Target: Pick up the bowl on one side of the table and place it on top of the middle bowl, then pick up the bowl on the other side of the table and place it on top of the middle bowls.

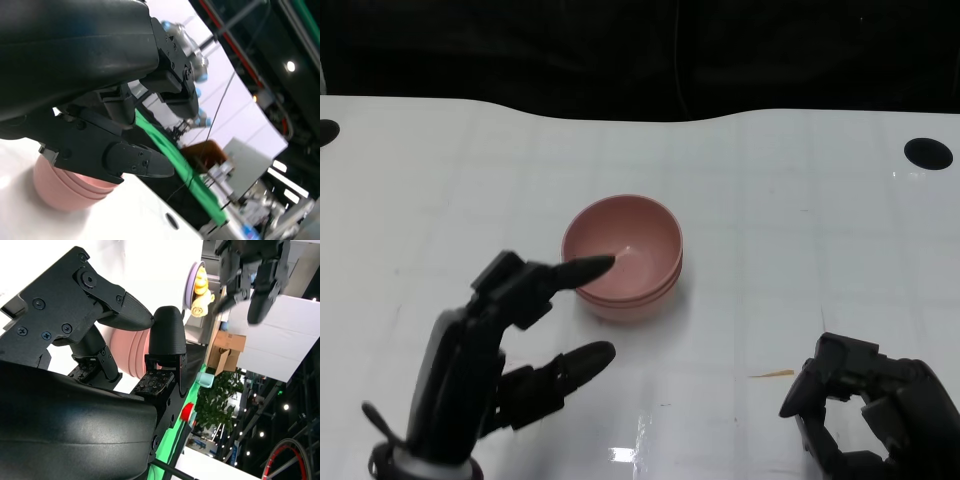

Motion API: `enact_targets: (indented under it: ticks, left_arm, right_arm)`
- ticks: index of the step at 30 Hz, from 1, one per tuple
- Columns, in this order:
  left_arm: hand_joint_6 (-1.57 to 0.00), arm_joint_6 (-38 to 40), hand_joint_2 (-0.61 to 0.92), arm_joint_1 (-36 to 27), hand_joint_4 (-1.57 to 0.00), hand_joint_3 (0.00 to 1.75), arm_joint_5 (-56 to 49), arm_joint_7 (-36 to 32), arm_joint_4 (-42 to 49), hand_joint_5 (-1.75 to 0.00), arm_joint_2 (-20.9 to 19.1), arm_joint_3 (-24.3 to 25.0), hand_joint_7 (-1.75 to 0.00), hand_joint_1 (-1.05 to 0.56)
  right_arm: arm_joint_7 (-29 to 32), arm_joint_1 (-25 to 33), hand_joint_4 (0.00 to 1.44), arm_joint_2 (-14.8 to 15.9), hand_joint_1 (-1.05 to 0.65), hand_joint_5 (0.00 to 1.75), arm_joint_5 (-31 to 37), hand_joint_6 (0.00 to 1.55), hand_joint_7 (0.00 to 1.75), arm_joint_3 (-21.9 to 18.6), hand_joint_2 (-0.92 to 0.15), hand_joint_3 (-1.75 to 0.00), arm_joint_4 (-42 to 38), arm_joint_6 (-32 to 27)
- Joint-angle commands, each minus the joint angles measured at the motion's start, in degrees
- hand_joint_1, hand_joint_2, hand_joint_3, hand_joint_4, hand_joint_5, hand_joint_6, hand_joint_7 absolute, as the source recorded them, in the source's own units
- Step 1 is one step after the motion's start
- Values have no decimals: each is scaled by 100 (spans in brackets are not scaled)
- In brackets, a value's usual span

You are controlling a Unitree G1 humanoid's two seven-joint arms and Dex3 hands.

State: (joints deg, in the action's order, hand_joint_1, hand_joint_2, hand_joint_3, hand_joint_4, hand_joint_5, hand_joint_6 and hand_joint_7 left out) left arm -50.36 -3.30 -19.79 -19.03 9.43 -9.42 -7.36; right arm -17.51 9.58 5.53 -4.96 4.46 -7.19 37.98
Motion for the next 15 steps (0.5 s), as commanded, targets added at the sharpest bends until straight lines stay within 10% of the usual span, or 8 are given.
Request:
enact_targets:
  ticks: [1,15]
  left_arm:
    - [-49,-241,92,-167,-46,23,139,-83,27,-143,180,189,-111,-29]
    - [-78,1550,88,-1440,-75,41,3939,2070,-1145,-158,680,-202,-117,-18]
  right_arm:
    - [-9,9,88,38,-19,172,-40,84,141,-20,-40,-129,39,-14]
    - [-118,17,88,34,-18,167,-179,85,131,-9,-41,-128,84,-172]
